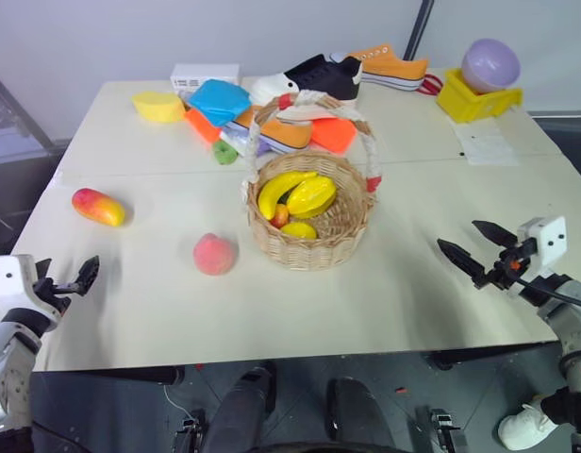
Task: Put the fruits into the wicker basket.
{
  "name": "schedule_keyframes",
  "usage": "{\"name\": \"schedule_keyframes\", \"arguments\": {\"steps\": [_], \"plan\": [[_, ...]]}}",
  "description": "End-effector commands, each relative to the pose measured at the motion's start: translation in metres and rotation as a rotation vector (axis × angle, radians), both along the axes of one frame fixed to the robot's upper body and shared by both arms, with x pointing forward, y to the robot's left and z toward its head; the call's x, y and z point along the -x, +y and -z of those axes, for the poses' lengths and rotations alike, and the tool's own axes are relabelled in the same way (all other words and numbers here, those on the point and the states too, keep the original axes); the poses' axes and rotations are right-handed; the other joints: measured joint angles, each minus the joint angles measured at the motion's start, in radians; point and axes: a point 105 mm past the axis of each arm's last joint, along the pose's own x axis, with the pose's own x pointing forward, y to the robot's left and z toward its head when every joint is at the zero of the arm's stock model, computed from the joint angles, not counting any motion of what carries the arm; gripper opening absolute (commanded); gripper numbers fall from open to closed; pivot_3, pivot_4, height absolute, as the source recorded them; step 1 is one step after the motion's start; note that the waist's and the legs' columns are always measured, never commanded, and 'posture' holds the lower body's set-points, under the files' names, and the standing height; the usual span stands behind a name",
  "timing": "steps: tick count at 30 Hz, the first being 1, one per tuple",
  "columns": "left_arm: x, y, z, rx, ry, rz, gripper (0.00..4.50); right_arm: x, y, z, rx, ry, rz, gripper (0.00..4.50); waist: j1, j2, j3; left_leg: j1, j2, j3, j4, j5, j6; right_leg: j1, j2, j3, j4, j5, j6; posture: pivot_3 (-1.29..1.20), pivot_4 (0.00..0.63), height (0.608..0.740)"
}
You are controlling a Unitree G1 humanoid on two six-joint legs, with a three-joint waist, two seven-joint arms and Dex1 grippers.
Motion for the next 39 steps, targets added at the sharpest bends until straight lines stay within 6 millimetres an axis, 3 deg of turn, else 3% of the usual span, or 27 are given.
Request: {"name": "schedule_keyframes", "arguments": {"steps": [1,8,11,14,18,22,31,39], "plan": [[0.0,0.0,-0.013,-0.027,-0.038,-0.008,4.5,-0.001,0.002,-0.014,0.014,-0.054,-0.012,4.46,0.0,0.0,0.0,0.0,0.0,0.0,0.0,0.0,0.0,0.0,0.0,0.0,0.0,0.0,0.0,0.0,0.15,0.74],[-0.02,-0.007,-0.02,-0.049,-0.06,-0.104,4.5,0.001,0.024,-0.021,0.027,-0.067,-0.084,4.46,0.002,0.0,0.0,0.0,0.0,0.0,0.001,0.0,0.0,0.001,0.0,-0.001,0.001,0.0,0.0,0.0,0.15,0.74],[-0.035,-0.019,-0.027,-0.06,-0.061,-0.124,4.5,0.002,0.038,-0.034,0.03,-0.089,-0.142,4.46,0.002,0.0,0.0,0.001,0.0,0.0,0.002,0.0,0.0,0.003,0.0,-0.001,0.001,0.0,0.001,0.0,0.15,0.74],[-0.045,-0.014,-0.03,-0.077,-0.029,-0.209,4.5,0.01,0.054,-0.047,0.03,-0.087,-0.224,4.46,0.002,-0.001,0.0,0.001,0.0,0.0,0.003,0.0,0.0,0.005,0.001,-0.001,0.002,0.001,0.003,0.0,0.15,0.74],[-0.064,-0.013,-0.048,-0.076,-0.024,-0.292,4.5,0.032,0.096,-0.08,-0.007,-0.095,-0.449,4.46,0.001,-0.001,0.0,0.001,0.0,-0.001,0.003,0.0,0.0,0.004,0.002,-0.002,0.003,0.003,0.005,0.0,0.15,0.74],[-0.087,-0.024,-0.058,-0.053,-0.002,-0.316,4.5,0.049,0.129,-0.097,-0.002,-0.098,-0.61,4.46,0.002,-0.003,-0.001,0.001,0.0,-0.001,0.005,0.0,0.0,0.006,0.002,-0.003,0.004,0.003,0.005,0.0,0.15,0.74],[-0.119,-0.039,-0.059,0.082,0.051,-0.401,4.5,0.059,0.163,-0.096,-0.008,-0.104,-0.741,4.46,0.001,-0.008,-0.001,-0.002,-0.001,-0.002,0.015,0.0,0.001,0.008,0.002,-0.004,0.004,0.006,0.011,0.0,0.15,0.74],[-0.129,-0.035,-0.054,0.08,0.129,-0.477,4.5,0.062,0.166,-0.087,-0.007,-0.082,-0.757,4.46,0.003,-0.008,-0.002,-0.002,-0.001,-0.002,0.016,0.0,0.001,0.008,0.003,-0.004,0.004,0.008,0.014,0.0,0.15,0.74]]}}
